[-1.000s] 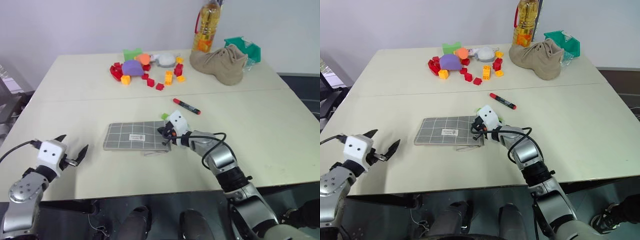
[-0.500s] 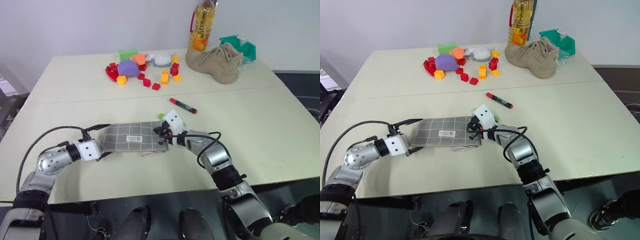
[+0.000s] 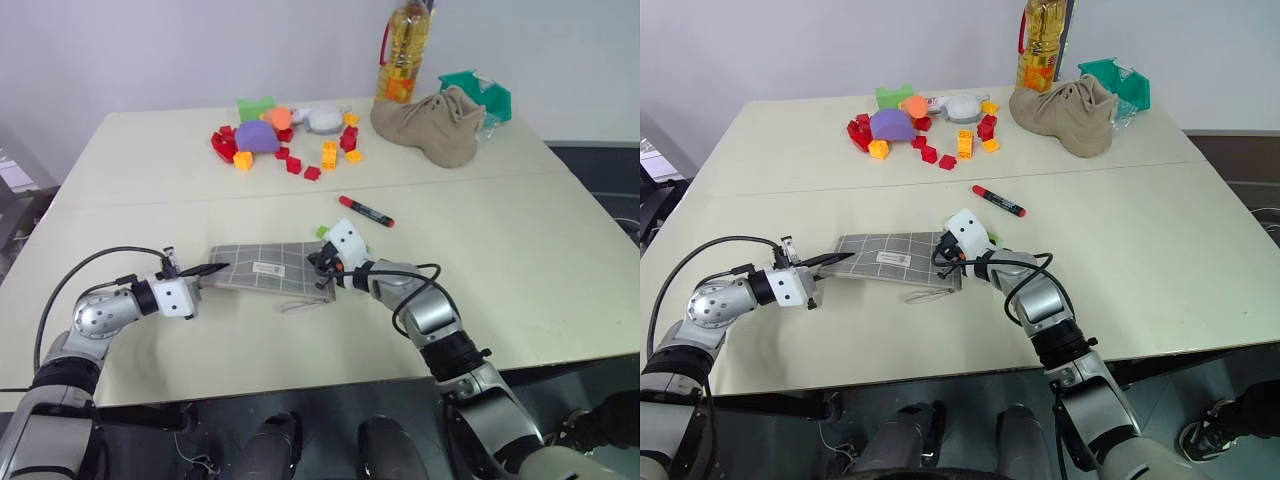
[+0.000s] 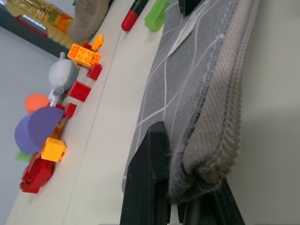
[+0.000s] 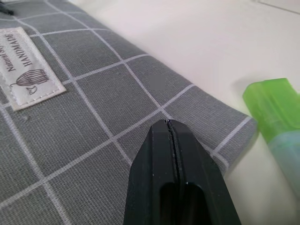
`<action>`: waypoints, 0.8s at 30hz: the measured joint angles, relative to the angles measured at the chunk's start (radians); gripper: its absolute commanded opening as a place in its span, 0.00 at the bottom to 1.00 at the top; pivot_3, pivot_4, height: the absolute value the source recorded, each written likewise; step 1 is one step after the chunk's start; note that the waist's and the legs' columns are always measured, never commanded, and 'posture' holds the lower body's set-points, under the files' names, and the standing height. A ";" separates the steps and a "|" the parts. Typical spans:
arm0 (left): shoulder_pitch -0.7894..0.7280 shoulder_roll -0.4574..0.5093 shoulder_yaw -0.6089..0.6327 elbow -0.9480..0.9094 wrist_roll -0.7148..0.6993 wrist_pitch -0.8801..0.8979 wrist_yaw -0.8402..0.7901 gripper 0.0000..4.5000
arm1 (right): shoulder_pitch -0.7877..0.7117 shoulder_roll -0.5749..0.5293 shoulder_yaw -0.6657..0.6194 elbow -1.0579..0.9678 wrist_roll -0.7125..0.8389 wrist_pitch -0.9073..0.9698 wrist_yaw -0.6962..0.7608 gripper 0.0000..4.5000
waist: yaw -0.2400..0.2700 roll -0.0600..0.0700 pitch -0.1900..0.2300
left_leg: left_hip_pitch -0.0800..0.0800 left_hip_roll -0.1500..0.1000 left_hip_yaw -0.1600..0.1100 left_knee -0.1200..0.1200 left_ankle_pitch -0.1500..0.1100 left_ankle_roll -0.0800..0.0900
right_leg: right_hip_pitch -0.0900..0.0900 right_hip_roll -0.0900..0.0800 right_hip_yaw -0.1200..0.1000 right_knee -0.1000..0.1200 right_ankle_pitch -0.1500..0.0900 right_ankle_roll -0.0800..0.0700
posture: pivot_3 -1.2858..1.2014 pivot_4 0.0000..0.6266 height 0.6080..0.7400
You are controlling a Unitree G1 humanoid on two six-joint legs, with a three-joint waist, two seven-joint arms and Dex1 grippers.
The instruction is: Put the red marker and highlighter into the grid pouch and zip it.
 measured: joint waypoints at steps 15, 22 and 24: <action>0.520 -0.112 0.254 -0.815 -0.294 0.816 0.270 0.00 | -0.011 -0.096 -0.183 -0.221 0.160 0.014 0.103 0.99 | -0.018 0.000 0.000 | -0.006 0.001 0.000 0.001 0.000 0.000 | -0.002 0.001 0.002 0.003 0.000 0.000 | 0.52 0.24 1.00; 0.533 -0.227 0.252 -0.980 -0.228 0.938 0.403 0.00 | -0.013 -0.076 -0.182 -0.221 0.168 0.061 0.071 0.99 | 0.000 0.000 0.000 | -0.006 0.000 0.000 0.002 0.001 -0.001 | -0.002 0.000 0.002 0.003 0.000 0.000 | 0.52 0.24 1.00; 0.528 -0.262 0.230 -0.994 -0.202 0.953 0.424 0.00 | -0.015 -0.061 -0.167 -0.221 0.172 0.089 0.071 0.99 | 0.001 0.000 0.000 | -0.006 0.000 0.001 0.002 0.001 -0.001 | -0.002 0.000 0.002 0.003 0.000 0.000 | 0.52 0.24 1.00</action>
